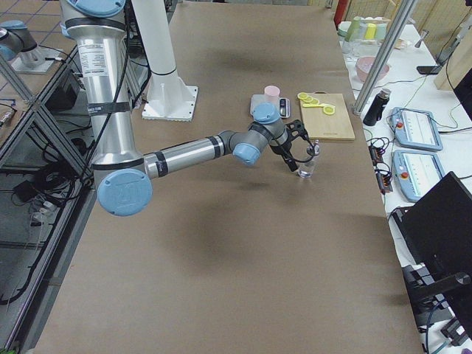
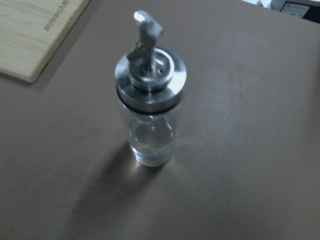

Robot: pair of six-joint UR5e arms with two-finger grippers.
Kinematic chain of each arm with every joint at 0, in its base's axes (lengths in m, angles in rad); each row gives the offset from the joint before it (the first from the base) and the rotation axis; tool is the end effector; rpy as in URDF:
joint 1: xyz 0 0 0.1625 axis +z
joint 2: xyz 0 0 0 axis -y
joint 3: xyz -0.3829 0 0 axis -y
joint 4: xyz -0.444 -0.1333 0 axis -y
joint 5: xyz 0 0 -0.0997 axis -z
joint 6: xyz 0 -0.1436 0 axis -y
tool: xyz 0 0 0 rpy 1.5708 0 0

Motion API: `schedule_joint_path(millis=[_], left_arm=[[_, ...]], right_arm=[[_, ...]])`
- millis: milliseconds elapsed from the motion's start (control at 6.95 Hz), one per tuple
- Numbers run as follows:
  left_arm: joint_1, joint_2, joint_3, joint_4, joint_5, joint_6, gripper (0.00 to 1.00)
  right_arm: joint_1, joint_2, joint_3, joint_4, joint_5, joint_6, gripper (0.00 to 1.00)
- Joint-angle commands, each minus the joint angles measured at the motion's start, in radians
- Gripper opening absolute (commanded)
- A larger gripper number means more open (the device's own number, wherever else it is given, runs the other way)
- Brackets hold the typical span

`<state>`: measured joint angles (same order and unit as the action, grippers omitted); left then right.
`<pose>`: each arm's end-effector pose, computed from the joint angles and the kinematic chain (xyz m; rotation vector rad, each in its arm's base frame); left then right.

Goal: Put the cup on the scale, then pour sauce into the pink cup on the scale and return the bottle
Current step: 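Open the right gripper and pull it back from the bottle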

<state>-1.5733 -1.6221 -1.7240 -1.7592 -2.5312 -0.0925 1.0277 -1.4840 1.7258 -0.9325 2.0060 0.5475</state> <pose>-0.0171 -0.5780 0.4926 0.3187 0.9618 0.1019 -0.2623 -0.5754 0.4438 0.5293 -0.7966 -0.1874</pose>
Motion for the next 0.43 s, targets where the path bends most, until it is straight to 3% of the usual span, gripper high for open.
schedule_joint_path(millis=[0,288], left_arm=[[-0.007,0.001,0.001,0.001,0.002,0.005,0.97],[-0.052,-0.004,0.012,0.006,0.011,0.011,0.97]], right_arm=[[0.098,-0.061,0.011,0.0,0.139,-0.003,1.0],[0.222,-0.068,-0.024,-0.057,0.27,-0.017,1.0]])
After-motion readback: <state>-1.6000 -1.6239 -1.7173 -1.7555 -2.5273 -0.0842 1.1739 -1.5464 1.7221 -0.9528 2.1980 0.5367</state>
